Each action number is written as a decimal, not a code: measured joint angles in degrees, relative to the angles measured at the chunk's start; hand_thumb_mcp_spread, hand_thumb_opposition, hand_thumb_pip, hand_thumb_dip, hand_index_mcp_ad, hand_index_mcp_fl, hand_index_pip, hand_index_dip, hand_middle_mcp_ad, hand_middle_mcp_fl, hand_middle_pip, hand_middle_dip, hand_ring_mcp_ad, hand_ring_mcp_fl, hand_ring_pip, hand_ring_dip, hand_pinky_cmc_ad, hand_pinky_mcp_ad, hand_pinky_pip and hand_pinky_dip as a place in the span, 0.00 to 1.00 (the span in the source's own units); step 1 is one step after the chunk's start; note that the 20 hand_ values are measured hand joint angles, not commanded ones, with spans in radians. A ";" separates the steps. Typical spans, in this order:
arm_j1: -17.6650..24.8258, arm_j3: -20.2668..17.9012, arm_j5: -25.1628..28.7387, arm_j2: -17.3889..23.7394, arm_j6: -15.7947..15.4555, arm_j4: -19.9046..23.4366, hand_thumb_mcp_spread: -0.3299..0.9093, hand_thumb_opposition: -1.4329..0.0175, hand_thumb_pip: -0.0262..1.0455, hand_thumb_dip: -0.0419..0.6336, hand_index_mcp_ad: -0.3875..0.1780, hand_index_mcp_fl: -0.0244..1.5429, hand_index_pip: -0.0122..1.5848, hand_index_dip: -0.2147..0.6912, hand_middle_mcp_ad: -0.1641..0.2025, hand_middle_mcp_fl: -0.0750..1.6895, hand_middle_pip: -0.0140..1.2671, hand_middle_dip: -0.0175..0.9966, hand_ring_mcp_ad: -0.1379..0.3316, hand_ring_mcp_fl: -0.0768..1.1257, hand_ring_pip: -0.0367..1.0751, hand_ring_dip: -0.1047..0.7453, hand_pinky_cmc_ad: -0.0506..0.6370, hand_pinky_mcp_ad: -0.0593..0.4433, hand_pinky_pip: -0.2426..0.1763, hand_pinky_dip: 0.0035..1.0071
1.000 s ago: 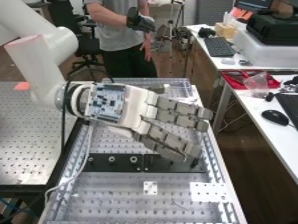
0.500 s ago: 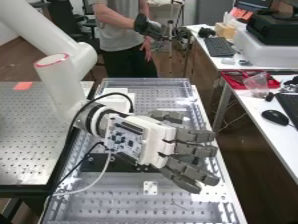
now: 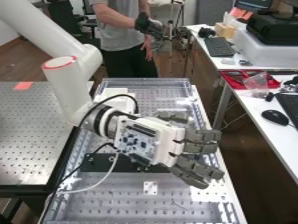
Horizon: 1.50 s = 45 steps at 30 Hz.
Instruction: Grab the chopstick and place it in the clear container
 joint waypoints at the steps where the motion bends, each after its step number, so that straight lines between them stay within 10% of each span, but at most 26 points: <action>1: -0.04 0.19 -0.51 0.01 -0.04 -0.28 0.55 0.44 0.73 0.52 0.64 0.24 0.50 0.23 0.62 0.34 0.29 0.52 0.64 0.24 0.12 0.42 0.61 0.57 0.25 0.22; 45: -0.20 3.53 -5.82 -4.01 8.48 -5.21 0.56 0.44 0.71 0.52 0.65 0.20 0.54 0.23 0.59 0.34 0.34 0.54 0.64 0.24 0.12 0.47 0.61 0.58 0.25 0.22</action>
